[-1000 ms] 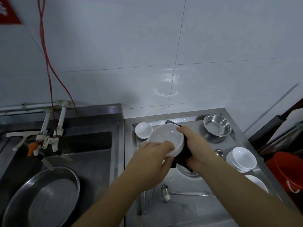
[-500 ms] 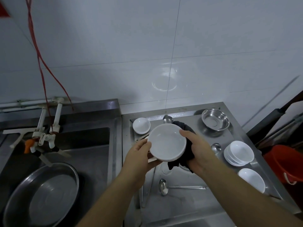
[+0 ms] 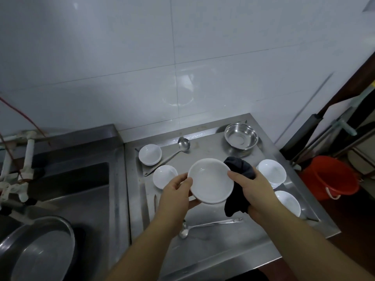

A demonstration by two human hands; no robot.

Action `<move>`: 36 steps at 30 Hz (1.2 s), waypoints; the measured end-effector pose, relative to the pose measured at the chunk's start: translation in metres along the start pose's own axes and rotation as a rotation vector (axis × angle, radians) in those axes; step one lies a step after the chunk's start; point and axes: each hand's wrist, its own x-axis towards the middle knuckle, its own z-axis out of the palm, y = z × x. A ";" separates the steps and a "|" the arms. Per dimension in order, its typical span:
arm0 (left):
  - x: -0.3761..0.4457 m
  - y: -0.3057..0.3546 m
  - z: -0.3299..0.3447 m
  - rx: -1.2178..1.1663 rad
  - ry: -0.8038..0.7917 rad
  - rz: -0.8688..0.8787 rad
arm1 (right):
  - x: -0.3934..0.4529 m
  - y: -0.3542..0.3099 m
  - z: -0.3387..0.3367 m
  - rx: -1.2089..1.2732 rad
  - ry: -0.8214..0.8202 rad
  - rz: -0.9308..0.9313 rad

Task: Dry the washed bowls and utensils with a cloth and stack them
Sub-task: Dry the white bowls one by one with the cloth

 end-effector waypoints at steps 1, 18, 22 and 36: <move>0.001 -0.002 0.010 0.006 -0.007 -0.002 | 0.001 -0.002 -0.010 0.014 -0.016 0.018; 0.002 -0.068 0.249 0.070 -0.008 -0.180 | 0.058 -0.061 -0.245 -0.086 0.159 -0.006; 0.002 -0.098 0.288 0.063 0.021 -0.261 | 0.075 -0.052 -0.294 -0.186 0.185 0.026; 0.030 -0.203 0.333 0.201 0.088 -0.442 | 0.100 0.026 -0.381 -0.469 0.253 0.209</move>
